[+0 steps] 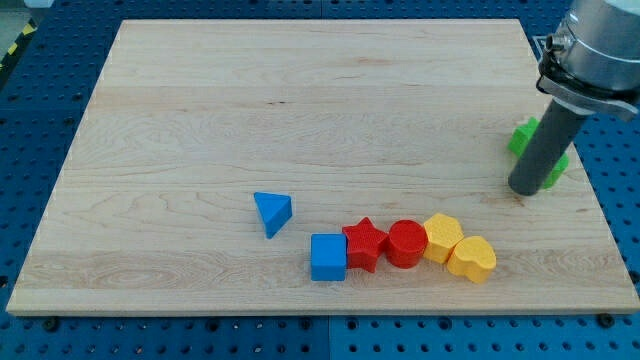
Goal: Push yellow heart to the bottom left of green circle
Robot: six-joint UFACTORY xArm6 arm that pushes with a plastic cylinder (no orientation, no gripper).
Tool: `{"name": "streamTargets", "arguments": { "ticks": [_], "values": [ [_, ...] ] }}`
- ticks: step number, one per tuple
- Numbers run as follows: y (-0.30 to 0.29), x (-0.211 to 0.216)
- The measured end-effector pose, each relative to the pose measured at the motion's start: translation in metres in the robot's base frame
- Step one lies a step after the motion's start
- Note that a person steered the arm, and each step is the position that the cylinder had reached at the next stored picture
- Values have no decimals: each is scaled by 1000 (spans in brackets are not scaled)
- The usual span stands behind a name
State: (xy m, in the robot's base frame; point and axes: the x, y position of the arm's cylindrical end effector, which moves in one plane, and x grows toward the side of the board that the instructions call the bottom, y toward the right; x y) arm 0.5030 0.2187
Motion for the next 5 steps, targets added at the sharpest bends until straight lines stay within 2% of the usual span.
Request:
{"name": "streamTargets", "arguments": {
  "ticks": [2,3,4,5],
  "values": [
    [1,75],
    [-30,103],
    [-85,108],
    [-107,96]
  ]
}}
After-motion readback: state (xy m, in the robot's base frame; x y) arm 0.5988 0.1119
